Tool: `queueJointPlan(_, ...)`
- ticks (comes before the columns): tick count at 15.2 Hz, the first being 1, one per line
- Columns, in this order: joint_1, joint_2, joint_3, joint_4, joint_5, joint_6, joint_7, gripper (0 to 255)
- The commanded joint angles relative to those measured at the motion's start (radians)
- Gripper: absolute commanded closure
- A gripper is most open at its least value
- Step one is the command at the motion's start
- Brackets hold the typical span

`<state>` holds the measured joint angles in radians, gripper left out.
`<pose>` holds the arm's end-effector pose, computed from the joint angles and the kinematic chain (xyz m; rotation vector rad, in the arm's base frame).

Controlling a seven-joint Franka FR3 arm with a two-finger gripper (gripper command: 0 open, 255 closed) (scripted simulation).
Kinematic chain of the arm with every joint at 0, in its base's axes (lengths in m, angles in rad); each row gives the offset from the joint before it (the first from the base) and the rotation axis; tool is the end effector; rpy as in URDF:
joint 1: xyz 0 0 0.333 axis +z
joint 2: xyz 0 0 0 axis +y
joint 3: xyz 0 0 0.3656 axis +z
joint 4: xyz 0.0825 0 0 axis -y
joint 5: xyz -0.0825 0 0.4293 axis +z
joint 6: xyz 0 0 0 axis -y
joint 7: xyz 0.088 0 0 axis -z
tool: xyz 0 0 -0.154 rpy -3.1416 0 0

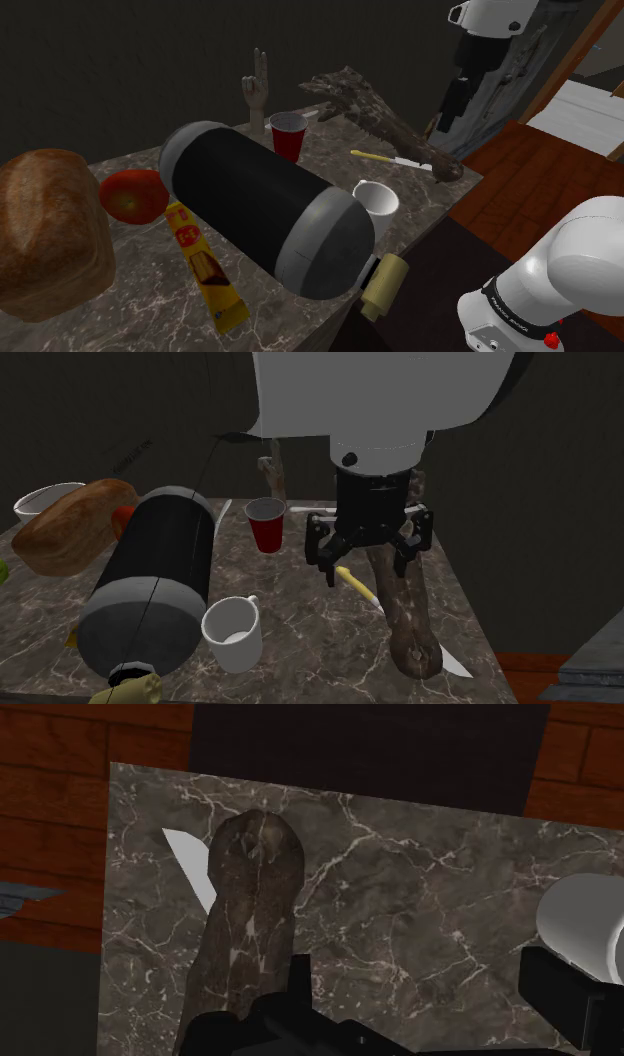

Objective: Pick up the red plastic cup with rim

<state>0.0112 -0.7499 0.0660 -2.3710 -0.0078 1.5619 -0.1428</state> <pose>0.3220 0.0281 0.5581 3.0743 0.3102 -0.0965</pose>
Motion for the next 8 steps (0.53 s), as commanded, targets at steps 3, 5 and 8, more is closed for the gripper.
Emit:
queueJointPlan(3,0.004,0.073,0.016,0.033,0.016,0.040,0.020,0)
queueJointPlan(5,0.008,0.146,0.032,0.070,0.030,0.076,0.040,0)
queueJointPlan(8,0.013,0.257,0.055,0.136,0.045,0.123,0.068,0)
